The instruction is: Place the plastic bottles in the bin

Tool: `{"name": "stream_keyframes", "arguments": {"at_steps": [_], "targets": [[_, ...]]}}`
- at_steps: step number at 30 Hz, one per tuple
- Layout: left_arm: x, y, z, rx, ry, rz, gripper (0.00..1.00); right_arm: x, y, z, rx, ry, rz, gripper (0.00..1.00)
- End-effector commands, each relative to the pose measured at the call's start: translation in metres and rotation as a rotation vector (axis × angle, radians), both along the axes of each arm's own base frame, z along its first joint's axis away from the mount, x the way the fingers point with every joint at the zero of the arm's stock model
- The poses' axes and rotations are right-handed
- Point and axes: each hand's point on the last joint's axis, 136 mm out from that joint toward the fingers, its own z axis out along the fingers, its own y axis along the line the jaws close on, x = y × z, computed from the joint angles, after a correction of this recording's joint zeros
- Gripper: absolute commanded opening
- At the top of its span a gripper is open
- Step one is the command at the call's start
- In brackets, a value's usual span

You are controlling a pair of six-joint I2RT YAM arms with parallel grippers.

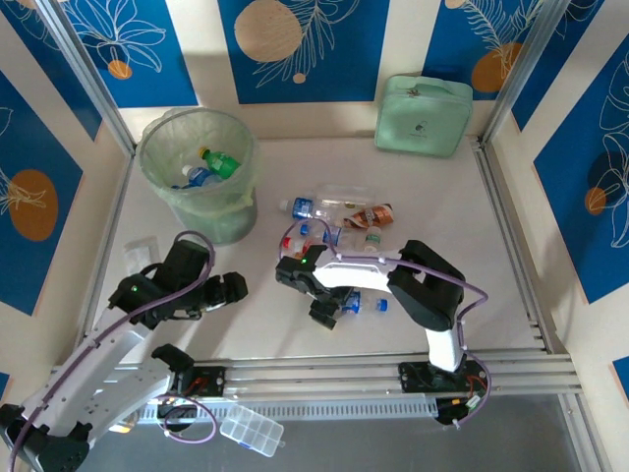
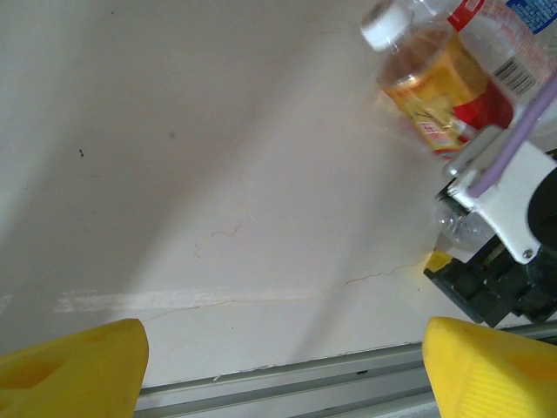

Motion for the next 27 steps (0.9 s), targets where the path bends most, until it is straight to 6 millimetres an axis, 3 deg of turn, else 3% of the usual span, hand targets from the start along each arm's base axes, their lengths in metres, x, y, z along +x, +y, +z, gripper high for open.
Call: {"name": "stream_keyframes", "arguments": {"at_steps": [1, 8, 13, 22, 27], "targets": [[-0.001, -0.004, -0.002, -0.009, 0.005, -0.029, 0.82, -0.005, -0.006, -0.006, -0.053, -0.001, 0.000, 0.85], [0.001, -0.003, 0.001, -0.008, -0.002, -0.020, 0.82, -0.013, -0.004, -0.002, -0.003, 0.008, -0.032, 0.78], [0.003, -0.001, 0.004, 0.003, -0.008, -0.012, 0.82, -0.012, 0.003, 0.011, 0.079, 0.020, -0.080, 0.76], [0.007, -0.005, 0.005, -0.006, -0.006, -0.014, 0.82, -0.008, 0.013, 0.033, 0.370, 0.230, -0.452, 0.71], [0.010, -0.014, 0.005, -0.038, -0.005, -0.043, 0.82, -0.001, 0.006, 0.028, 0.404, 0.281, -0.588, 0.70]]}}
